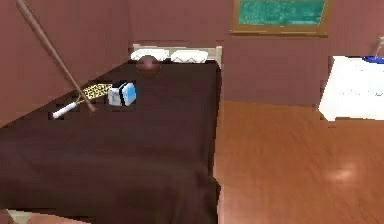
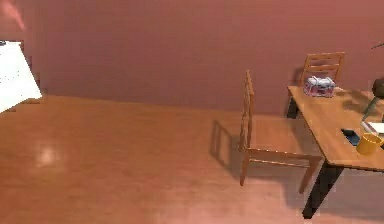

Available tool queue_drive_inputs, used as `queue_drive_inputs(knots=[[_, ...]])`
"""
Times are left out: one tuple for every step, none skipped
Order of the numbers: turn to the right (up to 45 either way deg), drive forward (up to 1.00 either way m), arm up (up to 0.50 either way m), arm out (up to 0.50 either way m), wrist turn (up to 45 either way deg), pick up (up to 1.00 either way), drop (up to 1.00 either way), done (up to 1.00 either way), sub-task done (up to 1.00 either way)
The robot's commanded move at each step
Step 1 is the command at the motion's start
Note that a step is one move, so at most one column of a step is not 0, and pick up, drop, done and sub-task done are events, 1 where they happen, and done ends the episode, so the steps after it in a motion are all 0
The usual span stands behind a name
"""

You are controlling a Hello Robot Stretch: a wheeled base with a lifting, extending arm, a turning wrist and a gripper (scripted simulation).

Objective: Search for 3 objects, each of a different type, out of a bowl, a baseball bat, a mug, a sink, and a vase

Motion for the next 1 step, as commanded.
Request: queue_drive_inputs(knots=[[-24.0,0.00,0.00,0.00,0.0,0.00,0.00,0.00,0.00]])
